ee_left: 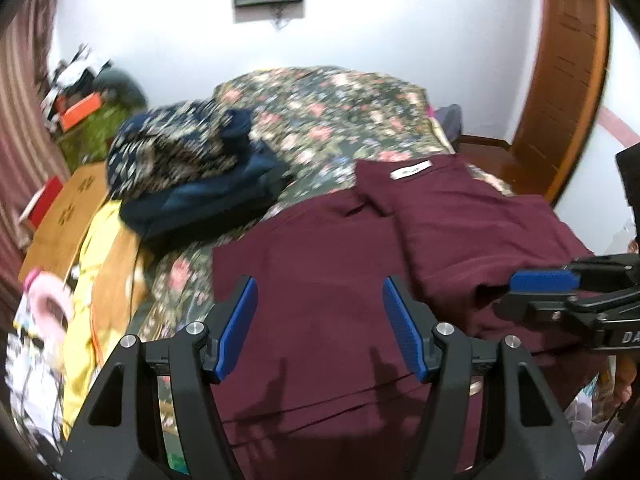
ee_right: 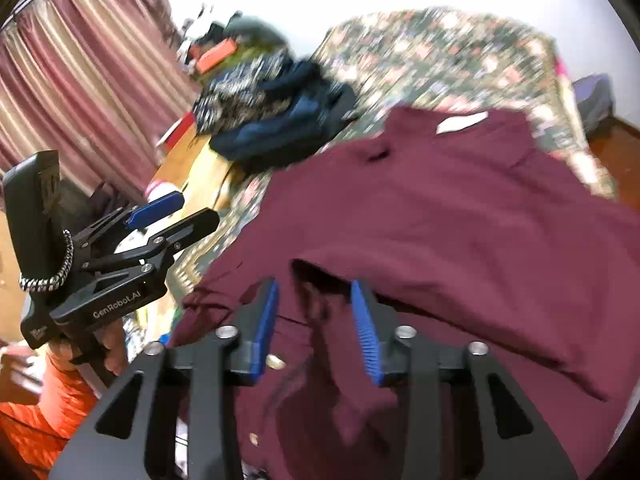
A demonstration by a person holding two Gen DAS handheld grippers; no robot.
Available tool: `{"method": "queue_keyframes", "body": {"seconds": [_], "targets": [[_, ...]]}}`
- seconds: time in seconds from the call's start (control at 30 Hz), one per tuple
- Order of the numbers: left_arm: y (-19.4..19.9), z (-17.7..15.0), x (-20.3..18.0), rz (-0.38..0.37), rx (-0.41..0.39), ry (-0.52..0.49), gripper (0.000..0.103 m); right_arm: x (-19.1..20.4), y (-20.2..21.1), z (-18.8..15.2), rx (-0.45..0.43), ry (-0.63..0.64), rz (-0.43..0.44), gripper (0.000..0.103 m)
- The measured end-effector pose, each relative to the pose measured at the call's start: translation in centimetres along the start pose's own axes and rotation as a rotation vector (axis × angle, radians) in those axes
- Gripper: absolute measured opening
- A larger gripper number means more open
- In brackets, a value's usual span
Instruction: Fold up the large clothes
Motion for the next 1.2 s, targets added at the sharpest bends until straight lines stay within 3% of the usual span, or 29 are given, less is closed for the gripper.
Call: {"method": "queue_keyframes", "body": {"seconds": [0.17, 0.27, 0.43, 0.73, 0.9, 0.93, 1.0, 1.03, 1.1, 1.2], "targets": [[0.3, 1.8, -4.0, -0.030, -0.030, -0.105, 0.068, -3.4, 4.9, -1.3, -0.129, -0.053, -0.120, 0.043], [-0.2, 2.6, -7.1, -0.056, -0.028, -0.180, 0.068, -6.3, 7.7, -2.4, -0.196, -0.119, -0.240, 0.046], [-2.2, 2.6, -12.9, -0.118, 0.022, -0.319, 0.069, -10.3, 10.1, -4.3, -0.241, -0.227, -0.361, 0.047], [-6.5, 0.4, -22.2, -0.200, 0.143, -0.564, 0.069, -14.3, 10.1, -7.3, -0.201, -0.367, -0.418, 0.047], [-8.7, 0.9, -23.9, -0.198, 0.174, -0.559, 0.069, -15.1, 10.2, -8.0, -0.198, -0.394, -0.410, 0.047], [-8.7, 1.2, -23.8, -0.211, 0.176, -0.545, 0.067, -15.2, 10.4, -8.1, -0.200, -0.394, -0.409, 0.047], [-8.8, 1.9, -23.3, -0.236, 0.175, -0.508, 0.046, -15.3, 10.4, -8.3, -0.202, -0.396, -0.404, 0.047], [-8.8, 2.2, -22.9, -0.249, 0.176, -0.486, 0.041, -15.3, 10.4, -8.3, -0.204, -0.397, -0.403, 0.047], [-8.6, 3.0, -21.9, -0.286, 0.175, -0.431, 0.017, -15.4, 10.4, -8.2, -0.203, -0.398, -0.404, 0.047], [-7.3, 4.4, -19.9, -0.314, 0.136, -0.348, 0.011, -15.4, 10.3, -8.1, -0.207, -0.404, -0.401, 0.047]]}}
Point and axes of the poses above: each gripper's, at about its wrist camera, not at the fingertips, and y roughly against the way its jaws point, x to its left, z to its top, the point moved 2 cm from there along -y, roughly the way its jaws point, and after that the axes turned 5 degrees about x, right-handed, at the moved point
